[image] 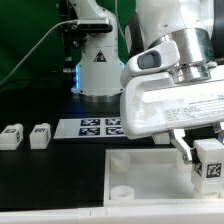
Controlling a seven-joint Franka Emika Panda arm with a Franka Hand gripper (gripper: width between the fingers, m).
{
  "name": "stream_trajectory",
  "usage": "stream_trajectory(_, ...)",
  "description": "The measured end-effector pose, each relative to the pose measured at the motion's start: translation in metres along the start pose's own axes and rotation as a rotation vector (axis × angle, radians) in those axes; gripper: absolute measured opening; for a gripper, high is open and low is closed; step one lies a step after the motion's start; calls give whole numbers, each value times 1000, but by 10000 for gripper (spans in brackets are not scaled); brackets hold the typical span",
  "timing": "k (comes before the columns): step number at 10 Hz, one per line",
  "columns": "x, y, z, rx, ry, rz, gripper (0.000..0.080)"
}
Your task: Assemble one leg
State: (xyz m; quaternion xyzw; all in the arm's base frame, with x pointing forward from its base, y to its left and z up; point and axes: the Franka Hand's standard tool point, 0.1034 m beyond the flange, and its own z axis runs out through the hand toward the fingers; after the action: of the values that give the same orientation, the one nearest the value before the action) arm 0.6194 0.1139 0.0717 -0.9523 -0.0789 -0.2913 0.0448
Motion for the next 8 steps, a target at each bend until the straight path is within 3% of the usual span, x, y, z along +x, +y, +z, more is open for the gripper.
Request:
stream_trajectory(1, 0, 0, 0, 0, 0, 0, 294)
stream_trajectory(2, 0, 0, 0, 0, 0, 0, 407)
stream_trajectory(3, 0, 0, 0, 0, 0, 0, 407)
stream_trajectory(5, 0, 0, 0, 0, 0, 0, 627)
stream_trajectory(8, 0, 0, 0, 0, 0, 0, 648)
